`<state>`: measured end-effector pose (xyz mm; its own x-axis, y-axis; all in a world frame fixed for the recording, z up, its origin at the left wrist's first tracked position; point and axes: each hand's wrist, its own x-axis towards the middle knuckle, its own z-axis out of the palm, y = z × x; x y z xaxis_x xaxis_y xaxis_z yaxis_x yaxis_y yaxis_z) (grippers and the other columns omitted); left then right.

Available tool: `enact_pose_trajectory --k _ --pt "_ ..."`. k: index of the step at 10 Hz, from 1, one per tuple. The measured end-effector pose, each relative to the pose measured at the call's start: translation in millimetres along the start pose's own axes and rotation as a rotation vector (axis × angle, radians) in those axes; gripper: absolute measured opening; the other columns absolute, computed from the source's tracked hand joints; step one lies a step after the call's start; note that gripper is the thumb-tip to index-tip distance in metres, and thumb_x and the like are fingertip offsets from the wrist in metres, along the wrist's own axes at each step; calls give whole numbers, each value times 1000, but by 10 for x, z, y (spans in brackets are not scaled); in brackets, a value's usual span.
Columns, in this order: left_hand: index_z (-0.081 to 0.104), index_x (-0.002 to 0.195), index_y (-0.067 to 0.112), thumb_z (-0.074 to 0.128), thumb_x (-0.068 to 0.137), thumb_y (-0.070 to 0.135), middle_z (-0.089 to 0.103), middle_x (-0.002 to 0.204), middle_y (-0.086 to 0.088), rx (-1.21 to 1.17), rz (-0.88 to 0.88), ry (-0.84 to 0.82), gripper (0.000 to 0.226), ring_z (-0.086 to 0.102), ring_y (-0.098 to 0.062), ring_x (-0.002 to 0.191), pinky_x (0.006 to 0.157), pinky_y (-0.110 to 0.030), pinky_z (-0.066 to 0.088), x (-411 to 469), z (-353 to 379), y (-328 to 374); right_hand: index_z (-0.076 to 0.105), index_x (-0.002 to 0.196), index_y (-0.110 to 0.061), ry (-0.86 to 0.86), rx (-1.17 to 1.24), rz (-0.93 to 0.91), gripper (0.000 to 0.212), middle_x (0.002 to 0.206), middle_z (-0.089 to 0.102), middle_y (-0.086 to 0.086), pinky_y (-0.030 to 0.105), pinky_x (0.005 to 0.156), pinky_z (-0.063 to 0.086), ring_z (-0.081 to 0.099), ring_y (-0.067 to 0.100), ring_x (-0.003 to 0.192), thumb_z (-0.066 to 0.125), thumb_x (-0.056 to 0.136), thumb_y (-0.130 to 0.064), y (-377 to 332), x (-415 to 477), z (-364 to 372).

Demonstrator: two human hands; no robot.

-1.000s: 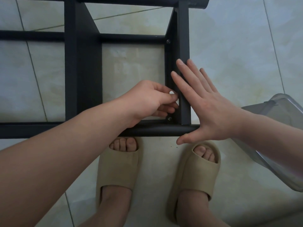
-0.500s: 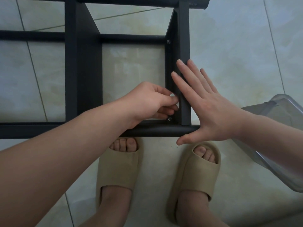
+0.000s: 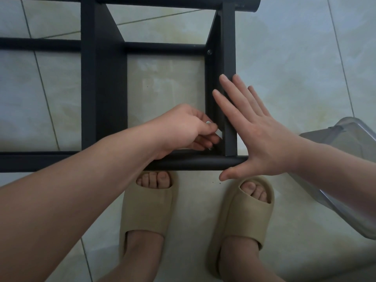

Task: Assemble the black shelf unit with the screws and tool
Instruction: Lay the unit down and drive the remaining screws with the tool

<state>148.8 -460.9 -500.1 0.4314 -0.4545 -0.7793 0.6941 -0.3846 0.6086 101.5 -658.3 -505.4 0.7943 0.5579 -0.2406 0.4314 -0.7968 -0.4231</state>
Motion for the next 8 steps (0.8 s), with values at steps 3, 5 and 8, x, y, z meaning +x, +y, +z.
enact_pose_trajectory --k 3,5,8 --pt "65 84 11 55 101 9 73 79 -3 158 49 -29 19 66 -13 75 76 -25 57 -40 -59 -13 2 162 -6 -3 -10 4 135 169 -11 14 60 124 3 -17 31 155 54 70 -91 -14 -3 9" --pt "66 84 14 57 100 11 76 81 -2 251 76 -52 18 71 -15 79 80 -28 59 -50 -110 -45 2 162 -7 -7 -12 8 136 169 -11 14 60 124 2 -17 30 155 55 69 -91 -20 -3 17" --pt "69 86 18 61 98 14 77 84 1 387 112 -82 15 73 -14 80 78 -28 56 -72 -123 -88 1 162 -7 0 -9 6 136 169 -11 14 60 124 2 -17 31 155 54 69 -91 -17 -3 12"
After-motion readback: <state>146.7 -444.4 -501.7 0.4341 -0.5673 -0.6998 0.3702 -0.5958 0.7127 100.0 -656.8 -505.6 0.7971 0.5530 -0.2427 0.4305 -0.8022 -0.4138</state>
